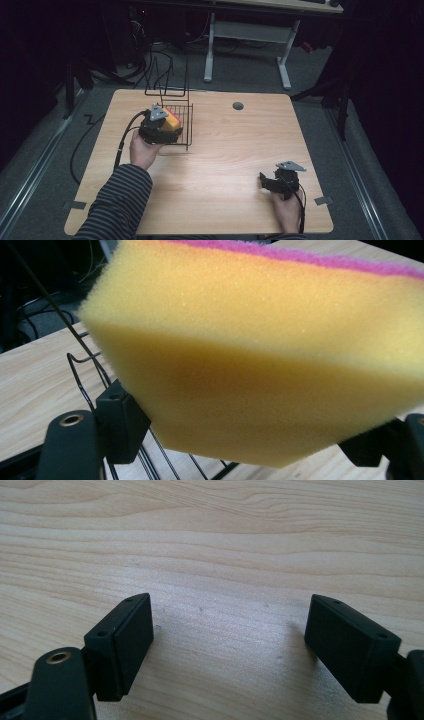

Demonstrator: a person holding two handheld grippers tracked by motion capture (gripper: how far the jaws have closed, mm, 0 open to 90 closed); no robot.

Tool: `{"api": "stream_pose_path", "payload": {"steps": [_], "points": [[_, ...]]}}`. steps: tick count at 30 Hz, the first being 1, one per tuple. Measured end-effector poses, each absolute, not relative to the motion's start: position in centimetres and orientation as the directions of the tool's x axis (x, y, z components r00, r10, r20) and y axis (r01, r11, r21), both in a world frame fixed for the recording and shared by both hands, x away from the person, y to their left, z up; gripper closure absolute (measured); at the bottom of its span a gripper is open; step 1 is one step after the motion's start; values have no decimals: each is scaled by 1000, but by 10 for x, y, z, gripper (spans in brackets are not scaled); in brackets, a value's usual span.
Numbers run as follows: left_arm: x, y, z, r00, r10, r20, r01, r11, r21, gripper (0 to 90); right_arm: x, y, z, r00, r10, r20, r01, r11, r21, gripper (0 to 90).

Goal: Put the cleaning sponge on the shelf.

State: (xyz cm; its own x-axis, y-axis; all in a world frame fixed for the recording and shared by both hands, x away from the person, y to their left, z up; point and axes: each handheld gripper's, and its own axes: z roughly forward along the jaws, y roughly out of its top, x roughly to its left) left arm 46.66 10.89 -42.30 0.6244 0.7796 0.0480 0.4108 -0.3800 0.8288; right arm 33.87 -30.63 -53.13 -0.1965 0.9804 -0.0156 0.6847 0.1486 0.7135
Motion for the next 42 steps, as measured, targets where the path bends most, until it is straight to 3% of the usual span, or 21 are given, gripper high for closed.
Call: {"api": "stream_pose_path", "payload": {"steps": [19, 42], "points": [[501, 105, -450, 543, 840, 23, 470, -326, 820, 227, 339, -306, -531, -197, 980, -16, 684, 149, 714, 196], [511, 101, -465, 535, 845, -21, 527, -314, 790, 224, 339, -306, -531, -197, 980, -16, 684, 149, 714, 196]]}}
